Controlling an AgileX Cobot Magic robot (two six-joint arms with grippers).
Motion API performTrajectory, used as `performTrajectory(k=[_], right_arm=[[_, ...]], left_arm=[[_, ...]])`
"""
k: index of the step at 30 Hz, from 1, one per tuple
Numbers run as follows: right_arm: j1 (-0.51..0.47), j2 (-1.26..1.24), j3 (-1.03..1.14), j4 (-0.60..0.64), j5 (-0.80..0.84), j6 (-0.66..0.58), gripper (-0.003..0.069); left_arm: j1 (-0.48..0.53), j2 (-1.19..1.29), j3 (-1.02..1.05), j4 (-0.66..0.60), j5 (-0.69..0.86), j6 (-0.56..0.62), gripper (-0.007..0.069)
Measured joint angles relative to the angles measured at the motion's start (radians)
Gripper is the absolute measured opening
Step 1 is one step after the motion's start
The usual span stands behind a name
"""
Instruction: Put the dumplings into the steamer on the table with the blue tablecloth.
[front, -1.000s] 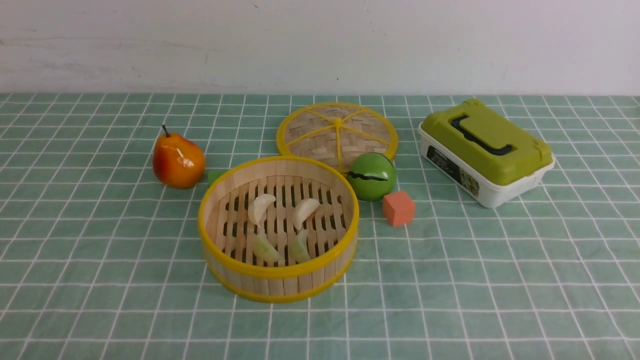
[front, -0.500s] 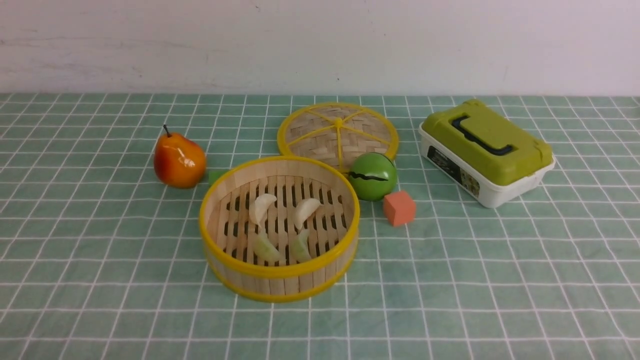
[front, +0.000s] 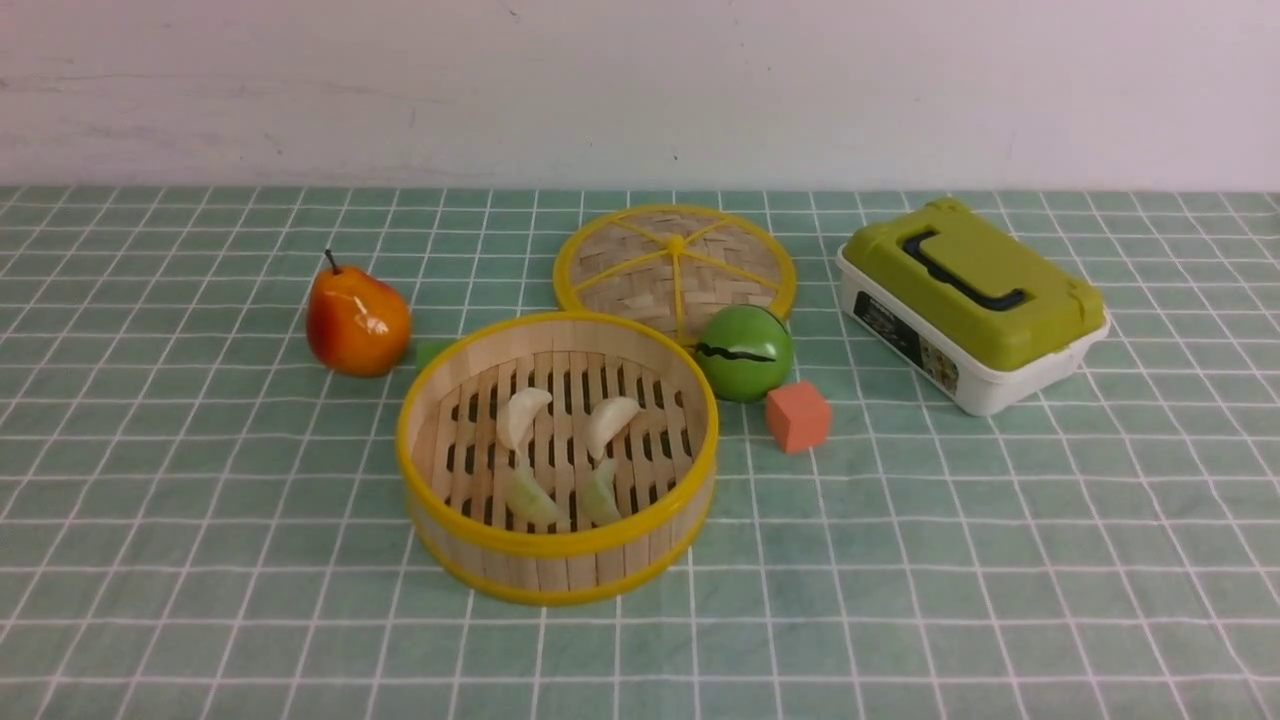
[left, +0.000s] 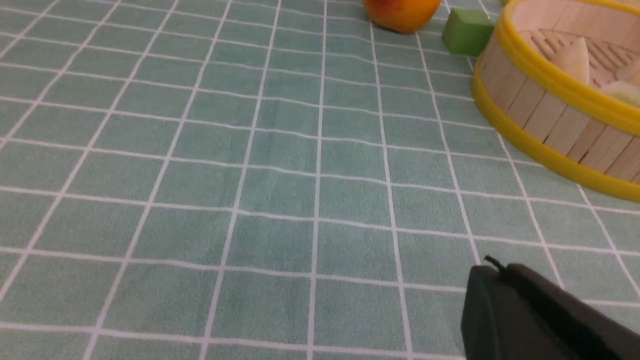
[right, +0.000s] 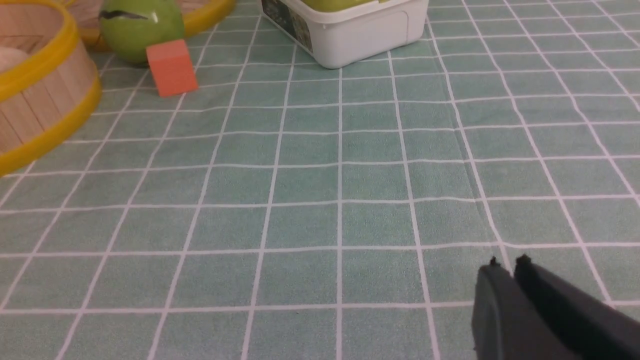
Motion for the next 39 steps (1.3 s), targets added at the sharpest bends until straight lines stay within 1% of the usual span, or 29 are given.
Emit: performTrajectory(k=[4,7,39], right_arm=[[0.000,0.000,0.000,0.000,0.000,0.000,0.0043],[0.000,0.000,0.000,0.000,0.000,0.000,0.0048],[0.000,0.000,0.000,0.000,0.000,0.000,0.0094]], left_arm=[[0.000,0.000,0.001,-0.036,0.005,0.069,-0.0014],[0.000,0.000,0.001,-0.046,0.005,0.083,-0.0014],[0.000,0.000,0.001,-0.047,0.005,0.087,-0.0014]])
